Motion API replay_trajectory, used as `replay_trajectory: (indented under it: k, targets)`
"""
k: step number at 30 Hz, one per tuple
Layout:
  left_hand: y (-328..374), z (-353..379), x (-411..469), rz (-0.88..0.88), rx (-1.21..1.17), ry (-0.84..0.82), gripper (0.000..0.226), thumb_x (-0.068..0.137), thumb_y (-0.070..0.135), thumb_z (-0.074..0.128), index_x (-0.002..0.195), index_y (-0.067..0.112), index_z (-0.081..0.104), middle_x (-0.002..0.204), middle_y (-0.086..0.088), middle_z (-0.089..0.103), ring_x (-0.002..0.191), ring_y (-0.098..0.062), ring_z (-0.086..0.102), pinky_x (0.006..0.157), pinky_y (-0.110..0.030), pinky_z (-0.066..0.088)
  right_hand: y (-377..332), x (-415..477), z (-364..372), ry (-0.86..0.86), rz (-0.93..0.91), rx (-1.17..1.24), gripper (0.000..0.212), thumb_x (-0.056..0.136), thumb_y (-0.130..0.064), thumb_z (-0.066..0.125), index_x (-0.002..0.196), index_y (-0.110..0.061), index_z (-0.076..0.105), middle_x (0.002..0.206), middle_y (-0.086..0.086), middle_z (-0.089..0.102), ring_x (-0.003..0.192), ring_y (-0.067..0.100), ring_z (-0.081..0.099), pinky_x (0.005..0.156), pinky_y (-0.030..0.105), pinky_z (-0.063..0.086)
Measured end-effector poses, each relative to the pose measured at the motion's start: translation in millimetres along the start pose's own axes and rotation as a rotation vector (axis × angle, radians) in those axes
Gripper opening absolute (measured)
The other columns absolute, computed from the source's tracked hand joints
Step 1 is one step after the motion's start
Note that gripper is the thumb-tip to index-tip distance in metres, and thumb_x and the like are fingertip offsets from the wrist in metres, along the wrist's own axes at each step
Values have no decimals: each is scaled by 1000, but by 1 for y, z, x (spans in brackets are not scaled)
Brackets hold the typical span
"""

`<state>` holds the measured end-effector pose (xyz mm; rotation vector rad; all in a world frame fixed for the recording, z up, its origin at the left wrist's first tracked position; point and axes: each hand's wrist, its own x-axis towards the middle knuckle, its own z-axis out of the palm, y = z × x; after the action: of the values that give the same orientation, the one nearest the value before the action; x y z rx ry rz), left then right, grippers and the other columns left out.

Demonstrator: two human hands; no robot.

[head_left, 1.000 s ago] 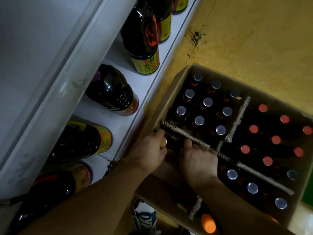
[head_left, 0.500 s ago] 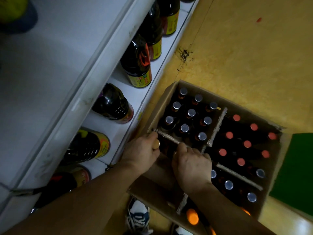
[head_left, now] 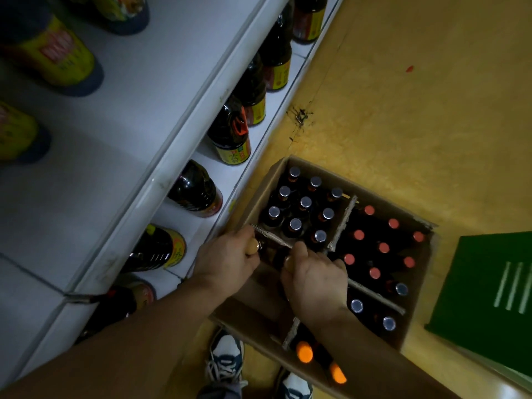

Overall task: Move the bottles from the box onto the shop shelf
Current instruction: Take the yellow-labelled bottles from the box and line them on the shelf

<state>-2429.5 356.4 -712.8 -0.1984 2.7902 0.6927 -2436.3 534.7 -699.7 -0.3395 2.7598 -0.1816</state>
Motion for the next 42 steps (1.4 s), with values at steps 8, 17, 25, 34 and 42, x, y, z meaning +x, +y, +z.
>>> replay_trajectory:
  k: [8,17,25,34,42]
  targets:
    - [25,-41,-31,-26,-25,27,25,87,40,66,101,32,48,90,4,67,86,-27,65,66,-36,52,-2,-29,-65,-27,-3,57,30,98,-47,51,120,-27,50,108,-4,67,103,22,64,93,41,42]
    - [74,-105,-74,-23,0,52,21,92,38,63,103,27,50,98,4,67,89,-26,65,62,-32,36,-4,-78,-140,-3,22,99,30,98,-47,52,120,-27,50,103,-6,67,102,19,64,96,43,47]
    - [122,-170,-121,-53,-4,57,22,91,42,61,105,29,50,97,4,68,89,-26,66,65,-34,44,-10,-124,-216,31,11,117,32,99,-47,53,125,-28,50,105,-9,67,100,16,64,85,36,50]
    - [168,-242,-167,-137,-47,65,21,86,40,63,93,28,47,82,3,64,79,-28,63,64,-37,51,-18,-172,-298,27,32,143,28,99,-43,55,118,-24,51,104,-3,68,99,22,65,78,37,54]
    - [209,-299,-211,-150,-103,142,22,85,42,67,96,30,52,81,5,64,78,-25,62,68,-40,55,-21,-219,-361,95,0,178,31,98,-40,56,121,-20,52,105,2,70,100,28,66,70,35,45]
